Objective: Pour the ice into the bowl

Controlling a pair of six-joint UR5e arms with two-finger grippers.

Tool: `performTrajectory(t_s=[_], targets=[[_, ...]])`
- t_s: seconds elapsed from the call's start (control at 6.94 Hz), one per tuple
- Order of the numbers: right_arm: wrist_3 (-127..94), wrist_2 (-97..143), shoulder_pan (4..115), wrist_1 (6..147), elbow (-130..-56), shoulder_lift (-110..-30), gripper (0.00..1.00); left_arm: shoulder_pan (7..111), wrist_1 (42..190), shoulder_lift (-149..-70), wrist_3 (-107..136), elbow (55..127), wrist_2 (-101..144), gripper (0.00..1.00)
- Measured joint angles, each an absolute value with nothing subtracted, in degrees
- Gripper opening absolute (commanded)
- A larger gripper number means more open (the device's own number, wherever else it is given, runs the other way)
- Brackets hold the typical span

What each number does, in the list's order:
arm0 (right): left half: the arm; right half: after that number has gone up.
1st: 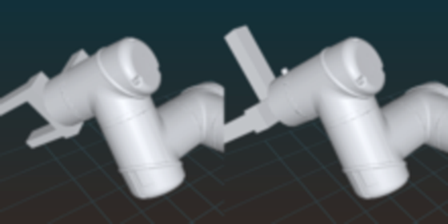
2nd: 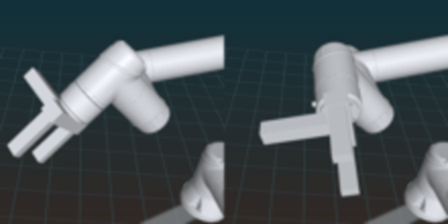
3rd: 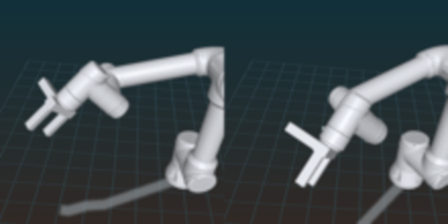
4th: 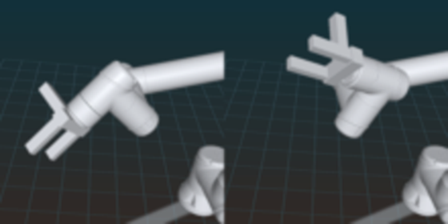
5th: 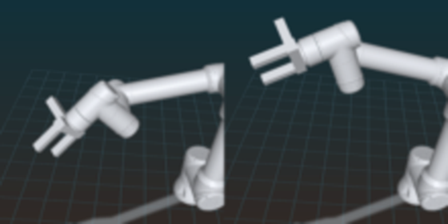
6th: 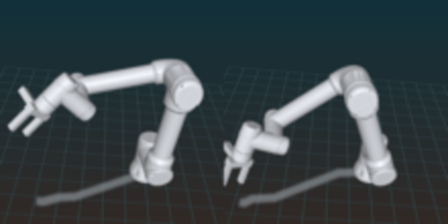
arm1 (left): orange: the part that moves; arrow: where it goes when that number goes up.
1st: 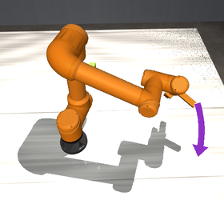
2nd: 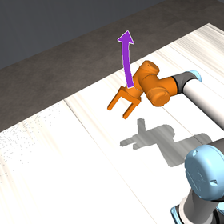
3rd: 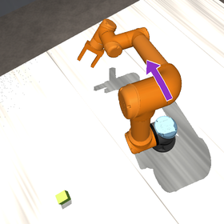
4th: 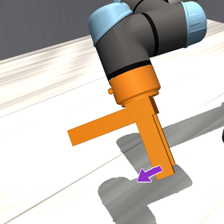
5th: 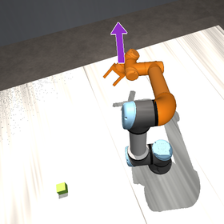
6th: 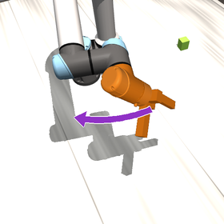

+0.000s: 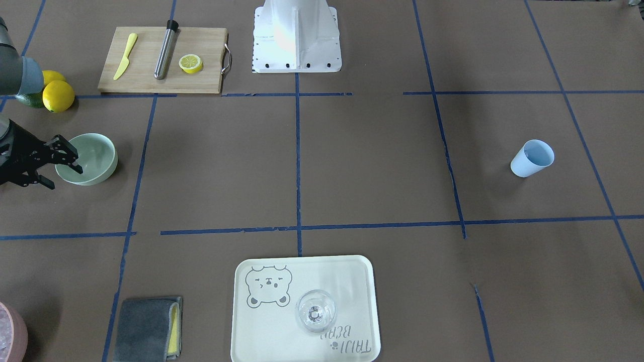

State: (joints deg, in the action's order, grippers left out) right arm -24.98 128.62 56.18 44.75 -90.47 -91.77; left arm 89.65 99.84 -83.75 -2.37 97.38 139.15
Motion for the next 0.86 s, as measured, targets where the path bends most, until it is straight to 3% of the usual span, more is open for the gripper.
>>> performTrajectory(t_s=[0.58,0.86], targets=[[-31.62,125.96,54.77,44.58,-92.57,-90.59,0.0,89.6,99.84,-83.57,-2.37,97.31,139.22,1.0],[-41.75,125.48,53.22,45.02,-94.37,-85.59,0.0,89.64,99.84,-83.51,-2.37,97.33,139.22,1.0]])
